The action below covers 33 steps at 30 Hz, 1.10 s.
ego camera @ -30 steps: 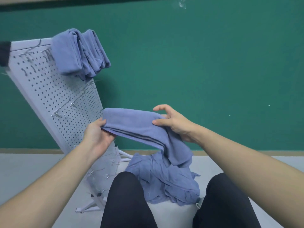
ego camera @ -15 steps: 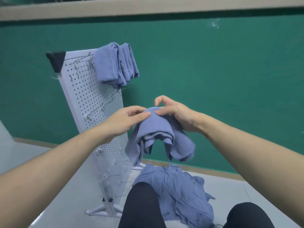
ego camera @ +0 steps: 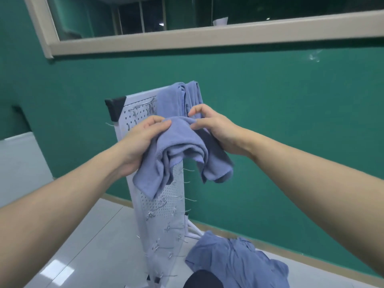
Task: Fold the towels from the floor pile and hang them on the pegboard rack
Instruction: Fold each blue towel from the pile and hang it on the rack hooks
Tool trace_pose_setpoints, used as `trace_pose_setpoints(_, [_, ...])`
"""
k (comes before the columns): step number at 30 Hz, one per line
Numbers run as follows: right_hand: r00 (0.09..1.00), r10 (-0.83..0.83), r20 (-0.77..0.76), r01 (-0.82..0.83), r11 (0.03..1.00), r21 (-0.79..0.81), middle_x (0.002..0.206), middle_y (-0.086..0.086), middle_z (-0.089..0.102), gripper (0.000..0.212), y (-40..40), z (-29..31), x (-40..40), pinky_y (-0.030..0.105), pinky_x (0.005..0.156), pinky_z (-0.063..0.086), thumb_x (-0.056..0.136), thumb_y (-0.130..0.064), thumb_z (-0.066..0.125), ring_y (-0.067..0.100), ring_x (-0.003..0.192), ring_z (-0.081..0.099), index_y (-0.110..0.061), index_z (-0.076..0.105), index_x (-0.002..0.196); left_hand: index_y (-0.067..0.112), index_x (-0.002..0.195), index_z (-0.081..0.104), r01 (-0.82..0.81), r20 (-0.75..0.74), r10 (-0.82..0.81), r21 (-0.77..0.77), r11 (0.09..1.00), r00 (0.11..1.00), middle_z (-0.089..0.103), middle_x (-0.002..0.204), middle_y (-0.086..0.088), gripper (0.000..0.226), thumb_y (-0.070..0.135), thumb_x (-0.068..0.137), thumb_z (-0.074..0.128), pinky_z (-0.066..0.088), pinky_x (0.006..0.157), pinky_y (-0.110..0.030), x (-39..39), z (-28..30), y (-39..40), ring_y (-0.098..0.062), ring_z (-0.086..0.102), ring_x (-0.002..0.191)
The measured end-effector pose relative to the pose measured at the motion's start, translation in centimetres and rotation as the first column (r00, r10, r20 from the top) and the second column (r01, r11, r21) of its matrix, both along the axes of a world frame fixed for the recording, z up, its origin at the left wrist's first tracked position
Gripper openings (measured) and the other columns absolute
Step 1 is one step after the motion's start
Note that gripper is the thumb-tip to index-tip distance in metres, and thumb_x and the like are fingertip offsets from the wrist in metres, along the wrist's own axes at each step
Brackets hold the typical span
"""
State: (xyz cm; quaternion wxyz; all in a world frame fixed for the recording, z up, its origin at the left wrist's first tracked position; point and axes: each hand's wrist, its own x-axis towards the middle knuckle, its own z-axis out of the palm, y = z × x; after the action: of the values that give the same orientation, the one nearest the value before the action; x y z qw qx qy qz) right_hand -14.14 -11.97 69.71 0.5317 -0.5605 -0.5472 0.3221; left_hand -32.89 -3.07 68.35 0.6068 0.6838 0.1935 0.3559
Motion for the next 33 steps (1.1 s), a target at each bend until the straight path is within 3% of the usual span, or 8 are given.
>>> trace_pose_setpoints(3, [0.996, -0.077, -0.038, 0.080, 0.992, 0.101, 0.080, 0.004, 0.059, 0.022, 2.8, 2.8, -0.6, 0.030, 0.061, 0.039, 0.079, -0.014, 0.068, 0.017, 0.065, 0.053, -0.029, 0.055, 0.087, 0.024, 0.098, 0.059, -0.101, 0.127, 0.100, -0.005, 0.995, 0.987, 0.068, 0.080, 0.001, 0.016, 0.009, 0.096, 0.057, 0.051, 0.061, -0.022, -0.3, 2.1, 1.5, -0.013, 0.061, 0.070])
trace_pose_setpoints(9, [0.996, -0.020, -0.088, 0.034, 0.986, 0.162, 0.072, 0.008, 0.062, 0.021, 7.8, 7.4, -2.1, 0.027, 0.056, 0.042, 0.088, -0.003, 0.063, 0.020, 0.058, 0.055, -0.022, 0.057, 0.093, 0.029, 0.100, 0.063, -0.400, 0.306, 0.349, 0.122, 0.909, 0.886, 0.073, 0.090, 0.000, 0.022, 0.007, 0.096, 0.058, 0.054, 0.071, -0.029, 0.2, 4.4, 3.7, -0.016, 0.065, 0.078])
trace_pose_setpoints(16, [0.999, -0.042, -0.022, 0.043, 0.997, 0.061, 0.070, 0.008, 0.062, 0.022, 12.3, 7.3, -1.8, 0.029, 0.056, 0.044, 0.090, -0.004, 0.060, 0.020, 0.056, 0.054, -0.024, 0.056, 0.098, 0.031, 0.097, 0.072, -0.538, 0.250, 0.500, 0.111, 0.836, 0.829, 0.075, 0.102, 0.009, 0.027, 0.011, 0.099, 0.054, 0.055, 0.073, -0.021, 1.8, 4.3, 5.6, -0.007, 0.069, 0.087])
trace_pose_setpoints(21, [0.993, -0.070, 0.097, 0.071, 0.997, -0.008, 0.075, 0.001, 0.069, 0.012, 13.5, 5.3, -2.1, 0.024, 0.058, 0.049, 0.093, -0.013, 0.061, 0.015, 0.065, 0.061, -0.022, 0.063, 0.087, 0.032, 0.099, 0.071, -0.593, 0.146, 0.577, 0.120, 0.796, 0.804, 0.074, 0.106, 0.009, 0.025, 0.016, 0.099, 0.052, 0.057, 0.092, -0.036, 2.7, 3.6, 7.1, -0.012, 0.070, 0.099])
trace_pose_setpoints(24, [0.977, -0.087, 0.197, 0.088, 0.996, 0.006, 0.072, -0.001, 0.072, 0.019, 13.2, 4.4, -2.4, 0.019, 0.054, 0.047, 0.095, -0.016, 0.058, 0.009, 0.061, 0.061, -0.022, 0.069, 0.081, 0.029, 0.108, 0.070, -0.632, 0.112, 0.625, 0.231, 0.740, 0.772, 0.071, 0.115, 0.008, 0.030, 0.013, 0.100, 0.046, 0.052, 0.101, -0.036, 2.7, 3.2, 7.0, -0.012, 0.066, 0.108])
trace_pose_setpoints(28, [0.935, -0.199, 0.293, 0.178, 0.979, 0.098, 0.089, 0.020, 0.068, 0.029, 12.8, 3.5, -2.5, 0.037, 0.066, 0.044, 0.094, -0.023, 0.047, 0.016, 0.075, 0.050, -0.003, 0.067, 0.086, 0.013, 0.126, 0.066, -0.675, 0.157, 0.693, 0.451, 0.584, 0.704, 0.054, 0.138, -0.001, 0.035, 0.008, 0.104, 0.040, 0.031, 0.105, -0.013, 2.5, 2.2, 6.6, -0.010, 0.049, 0.127])
trace_pose_setpoints(31, [0.926, -0.169, 0.338, 0.155, 0.986, 0.066, 0.104, 0.005, 0.072, 0.038, 11.7, 3.1, -2.8, 0.038, 0.089, 0.046, 0.101, -0.032, 0.039, 0.013, 0.088, 0.055, -0.008, 0.069, 0.095, 0.008, 0.134, 0.060, -0.648, 0.154, 0.700, 0.551, 0.525, 0.698, 0.036, 0.149, -0.005, 0.035, 0.009, 0.105, 0.039, 0.019, 0.101, -0.003, 2.1, 0.9, 6.8, -0.012, 0.038, 0.136])
trace_pose_setpoints(33, [0.954, -0.083, 0.289, 0.089, 0.996, -0.005, 0.127, -0.005, 0.067, 0.049, 10.8, 2.9, -3.3, 0.029, 0.103, 0.039, 0.104, -0.050, 0.034, 0.010, 0.113, 0.059, -0.019, 0.070, 0.119, 0.007, 0.141, 0.053, -0.587, 0.118, 0.691, 0.638, 0.498, 0.713, 0.031, 0.155, -0.006, 0.039, 0.009, 0.105, 0.038, 0.015, 0.102, 0.002, 1.6, 0.0, 6.9, -0.012, 0.032, 0.141])
